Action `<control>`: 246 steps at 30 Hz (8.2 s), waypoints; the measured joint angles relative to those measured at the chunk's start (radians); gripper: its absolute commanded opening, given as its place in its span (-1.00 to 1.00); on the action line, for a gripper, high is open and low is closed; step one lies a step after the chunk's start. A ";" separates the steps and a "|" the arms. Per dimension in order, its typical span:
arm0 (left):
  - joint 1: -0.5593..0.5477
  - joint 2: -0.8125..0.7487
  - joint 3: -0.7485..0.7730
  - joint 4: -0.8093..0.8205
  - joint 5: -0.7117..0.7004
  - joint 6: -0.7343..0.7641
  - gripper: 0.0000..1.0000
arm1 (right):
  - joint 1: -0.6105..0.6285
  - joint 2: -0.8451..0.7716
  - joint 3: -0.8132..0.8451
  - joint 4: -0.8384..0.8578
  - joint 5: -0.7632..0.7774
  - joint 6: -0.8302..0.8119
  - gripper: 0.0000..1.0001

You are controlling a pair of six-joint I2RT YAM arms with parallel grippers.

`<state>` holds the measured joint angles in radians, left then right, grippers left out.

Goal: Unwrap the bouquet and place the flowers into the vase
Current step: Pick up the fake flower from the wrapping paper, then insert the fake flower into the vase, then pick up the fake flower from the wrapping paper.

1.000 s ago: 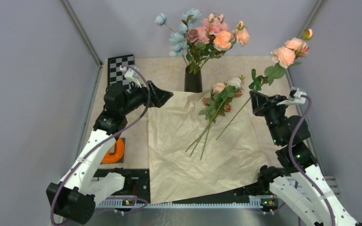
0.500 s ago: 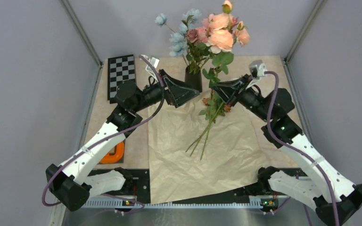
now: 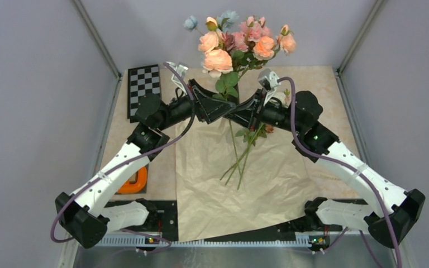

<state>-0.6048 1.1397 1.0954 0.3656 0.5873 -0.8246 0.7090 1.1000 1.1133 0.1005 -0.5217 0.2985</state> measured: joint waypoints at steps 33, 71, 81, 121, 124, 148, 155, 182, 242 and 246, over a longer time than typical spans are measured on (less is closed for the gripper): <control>0.029 -0.034 -0.027 -0.080 -0.086 0.172 -1.00 | 0.015 0.015 0.021 -0.148 0.155 -0.015 0.29; 0.249 0.270 0.227 0.419 -0.440 0.575 -1.00 | -0.629 -0.190 -0.218 -0.327 0.269 0.035 0.42; 0.252 0.333 0.300 0.391 -0.385 0.603 -1.00 | -0.643 -0.180 -0.224 -0.323 0.250 0.036 0.42; 0.252 0.534 0.215 0.446 -0.315 0.504 -1.00 | -0.653 -0.164 -0.256 -0.310 0.221 0.065 0.41; 0.248 0.552 0.200 0.455 -0.311 0.501 -1.00 | -0.653 -0.164 -0.258 -0.310 0.221 0.066 0.41; 0.217 0.600 0.171 0.420 -0.288 0.541 -0.56 | -0.655 -0.163 -0.283 -0.303 0.220 0.088 0.40; 0.217 0.600 0.171 0.410 -0.278 0.547 -0.21 | -0.655 -0.163 -0.283 -0.303 0.220 0.090 0.40; 0.217 0.431 -0.006 0.387 -0.305 0.542 0.97 | -0.655 -0.176 -0.289 -0.304 0.221 0.091 0.40; 0.566 -0.234 -0.200 -0.786 -0.425 0.667 0.97 | -0.384 0.533 -0.428 0.196 0.351 0.581 -0.47; 0.566 -0.234 -0.201 -0.786 -0.425 0.668 0.97 | -0.384 0.549 -0.412 0.198 0.353 0.573 -0.53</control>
<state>-0.0383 0.9054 0.8948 -0.4202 0.1623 -0.1570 0.3248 1.6485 0.7013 0.2989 -0.1684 0.8719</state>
